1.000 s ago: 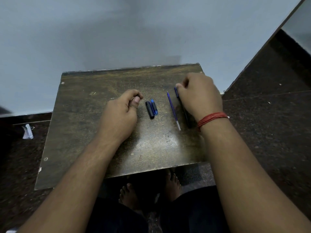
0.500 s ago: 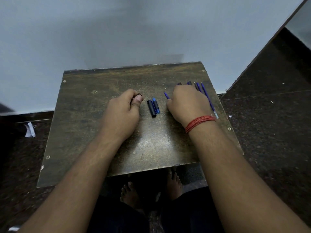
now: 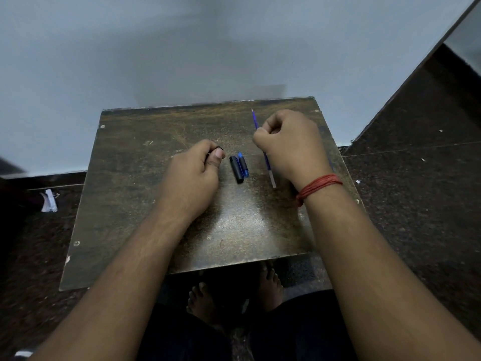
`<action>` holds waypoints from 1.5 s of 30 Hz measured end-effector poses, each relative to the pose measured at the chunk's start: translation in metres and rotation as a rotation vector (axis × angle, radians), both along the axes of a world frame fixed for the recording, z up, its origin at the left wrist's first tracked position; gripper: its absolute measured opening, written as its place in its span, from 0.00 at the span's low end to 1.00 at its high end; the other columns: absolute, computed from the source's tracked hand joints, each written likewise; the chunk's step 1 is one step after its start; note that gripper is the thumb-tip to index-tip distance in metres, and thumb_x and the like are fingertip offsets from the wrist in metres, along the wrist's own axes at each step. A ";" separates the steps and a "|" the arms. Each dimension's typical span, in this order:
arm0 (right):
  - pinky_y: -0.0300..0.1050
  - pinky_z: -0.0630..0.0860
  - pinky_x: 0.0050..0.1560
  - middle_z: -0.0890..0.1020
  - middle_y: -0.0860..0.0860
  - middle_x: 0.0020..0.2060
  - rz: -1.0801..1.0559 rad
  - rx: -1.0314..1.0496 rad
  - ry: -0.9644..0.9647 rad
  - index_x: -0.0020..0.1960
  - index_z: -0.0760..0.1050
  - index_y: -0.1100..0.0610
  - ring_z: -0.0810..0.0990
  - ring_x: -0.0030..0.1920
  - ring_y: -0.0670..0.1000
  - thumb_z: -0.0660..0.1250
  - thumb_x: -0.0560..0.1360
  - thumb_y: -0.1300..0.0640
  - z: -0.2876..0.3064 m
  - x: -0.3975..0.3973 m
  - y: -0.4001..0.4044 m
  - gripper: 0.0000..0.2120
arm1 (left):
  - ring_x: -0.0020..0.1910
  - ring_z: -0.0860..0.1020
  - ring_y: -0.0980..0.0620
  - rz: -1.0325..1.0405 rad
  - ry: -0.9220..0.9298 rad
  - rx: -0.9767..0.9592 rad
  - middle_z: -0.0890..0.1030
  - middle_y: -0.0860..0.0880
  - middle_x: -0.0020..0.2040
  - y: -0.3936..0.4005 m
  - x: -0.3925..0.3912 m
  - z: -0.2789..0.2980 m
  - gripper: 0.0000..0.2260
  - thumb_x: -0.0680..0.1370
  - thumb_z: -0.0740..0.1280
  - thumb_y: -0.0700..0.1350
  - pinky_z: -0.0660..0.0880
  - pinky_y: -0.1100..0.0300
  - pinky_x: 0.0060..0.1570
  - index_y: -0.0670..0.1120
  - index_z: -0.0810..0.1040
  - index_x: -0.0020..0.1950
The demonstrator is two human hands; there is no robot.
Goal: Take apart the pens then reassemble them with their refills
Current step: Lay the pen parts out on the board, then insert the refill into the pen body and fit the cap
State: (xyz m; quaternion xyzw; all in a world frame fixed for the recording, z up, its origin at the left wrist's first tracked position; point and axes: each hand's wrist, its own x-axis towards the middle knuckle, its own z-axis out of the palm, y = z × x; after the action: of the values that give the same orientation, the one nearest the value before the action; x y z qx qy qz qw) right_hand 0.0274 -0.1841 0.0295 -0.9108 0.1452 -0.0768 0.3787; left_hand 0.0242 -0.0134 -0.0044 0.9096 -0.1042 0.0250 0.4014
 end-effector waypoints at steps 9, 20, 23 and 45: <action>0.37 0.69 0.23 0.81 0.54 0.36 -0.092 0.827 -0.084 0.51 0.76 0.61 0.75 0.25 0.44 0.69 0.77 0.65 -0.009 0.005 0.000 0.04 | 0.33 0.74 0.53 -0.056 -0.004 -0.006 0.76 0.52 0.34 0.001 0.000 -0.002 0.10 0.84 0.59 0.47 0.67 0.58 0.32 0.46 0.79 0.54; 0.41 0.81 0.35 0.81 0.57 0.39 -0.165 1.169 -0.266 0.52 0.74 0.63 0.84 0.33 0.51 0.64 0.81 0.67 -0.011 0.008 0.002 0.01 | 0.35 0.72 0.56 -0.069 0.002 -0.031 0.75 0.54 0.37 0.000 0.001 -0.006 0.08 0.83 0.59 0.45 0.63 0.58 0.33 0.47 0.77 0.56; 0.41 0.81 0.35 0.81 0.57 0.39 -0.155 1.169 -0.268 0.52 0.74 0.63 0.84 0.33 0.51 0.64 0.81 0.67 -0.013 0.009 0.002 0.01 | 0.37 0.74 0.55 -0.081 -0.007 -0.022 0.77 0.53 0.39 0.000 0.001 -0.005 0.08 0.83 0.59 0.45 0.65 0.58 0.34 0.47 0.77 0.56; 0.43 0.78 0.27 0.85 0.51 0.45 0.167 0.570 -0.148 0.54 0.78 0.55 0.78 0.26 0.45 0.62 0.82 0.61 -0.019 -0.001 0.025 0.06 | 0.38 0.77 0.53 -0.089 -0.078 -0.054 0.79 0.52 0.39 0.001 0.003 -0.007 0.06 0.82 0.61 0.43 0.70 0.57 0.36 0.47 0.77 0.53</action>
State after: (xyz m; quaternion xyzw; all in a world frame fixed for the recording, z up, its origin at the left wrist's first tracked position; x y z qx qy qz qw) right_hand 0.0267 -0.1592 0.0104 -0.7686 0.0575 -0.0675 0.6336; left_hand 0.0268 -0.0125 -0.0111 0.8913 -0.1595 0.0455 0.4220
